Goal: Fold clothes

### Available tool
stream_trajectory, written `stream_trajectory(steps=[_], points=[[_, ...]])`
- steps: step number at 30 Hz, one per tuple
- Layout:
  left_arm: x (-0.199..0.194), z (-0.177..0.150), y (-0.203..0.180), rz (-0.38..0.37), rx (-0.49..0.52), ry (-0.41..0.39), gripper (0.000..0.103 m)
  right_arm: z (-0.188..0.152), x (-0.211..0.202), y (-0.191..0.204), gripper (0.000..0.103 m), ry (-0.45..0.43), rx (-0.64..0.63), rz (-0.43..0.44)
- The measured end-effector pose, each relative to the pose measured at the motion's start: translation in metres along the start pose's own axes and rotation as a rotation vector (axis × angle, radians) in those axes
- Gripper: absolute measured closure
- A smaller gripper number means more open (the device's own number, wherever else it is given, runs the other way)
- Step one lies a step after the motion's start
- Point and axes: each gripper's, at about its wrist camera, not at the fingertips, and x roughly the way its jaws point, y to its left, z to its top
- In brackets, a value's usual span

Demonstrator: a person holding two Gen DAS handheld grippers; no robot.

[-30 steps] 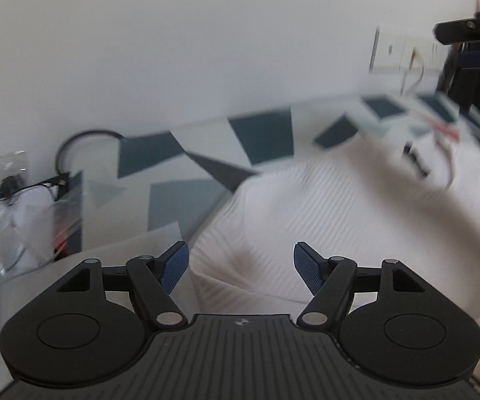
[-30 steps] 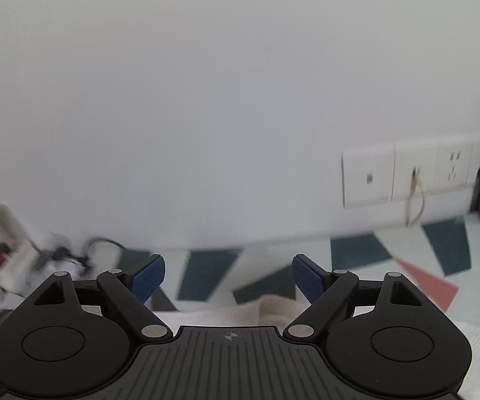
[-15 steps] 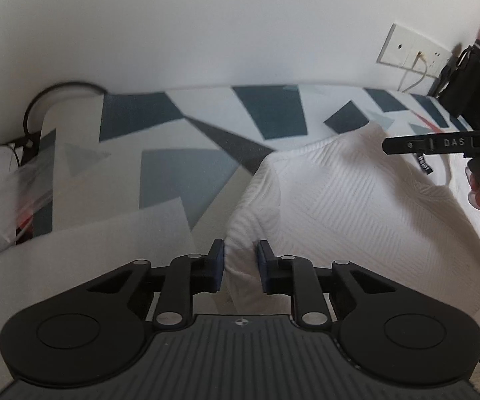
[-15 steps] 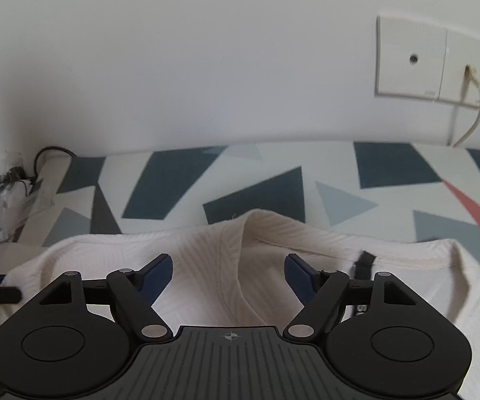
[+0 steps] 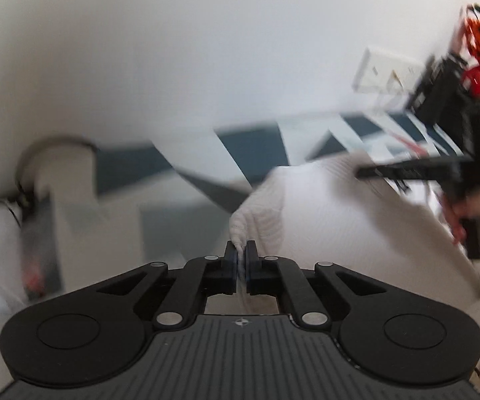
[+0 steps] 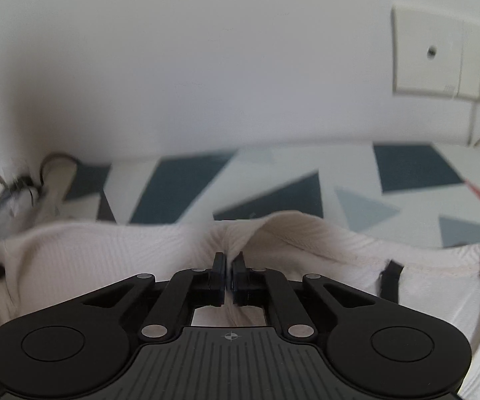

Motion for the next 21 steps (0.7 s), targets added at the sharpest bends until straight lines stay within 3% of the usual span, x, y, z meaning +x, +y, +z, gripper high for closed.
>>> stream_trajectory(steps=[3, 6, 9, 12, 13, 16, 21], points=[[0.033, -0.003, 0.024, 0.056, -0.131, 0.044, 0.098, 0.006, -0.001, -0.003, 0.100, -0.038, 0.022, -0.004], [0.057, -0.009, 0.022, 0.086, -0.126, 0.062, 0.096, 0.013, 0.012, -0.006, 0.100, -0.040, 0.037, -0.025], [0.058, -0.008, 0.016, 0.108, -0.120, 0.059, 0.080, 0.016, 0.028, -0.008, 0.099, -0.014, 0.028, -0.065], [0.043, -0.010, 0.016, 0.094, -0.094, 0.039, 0.052, 0.014, 0.038, -0.012, 0.075, 0.022, 0.034, -0.124], [0.035, -0.013, 0.016, 0.084, -0.093, 0.033, 0.048, 0.011, 0.034, -0.012, 0.067, 0.013, 0.032, -0.130], [0.008, -0.029, 0.010, 0.053, -0.114, 0.028, 0.048, -0.002, 0.012, -0.009, 0.046, -0.014, -0.012, -0.130], [-0.031, -0.072, -0.018, 0.025, -0.114, 0.073, 0.048, -0.036, -0.024, -0.005, 0.046, 0.042, -0.053, -0.052]])
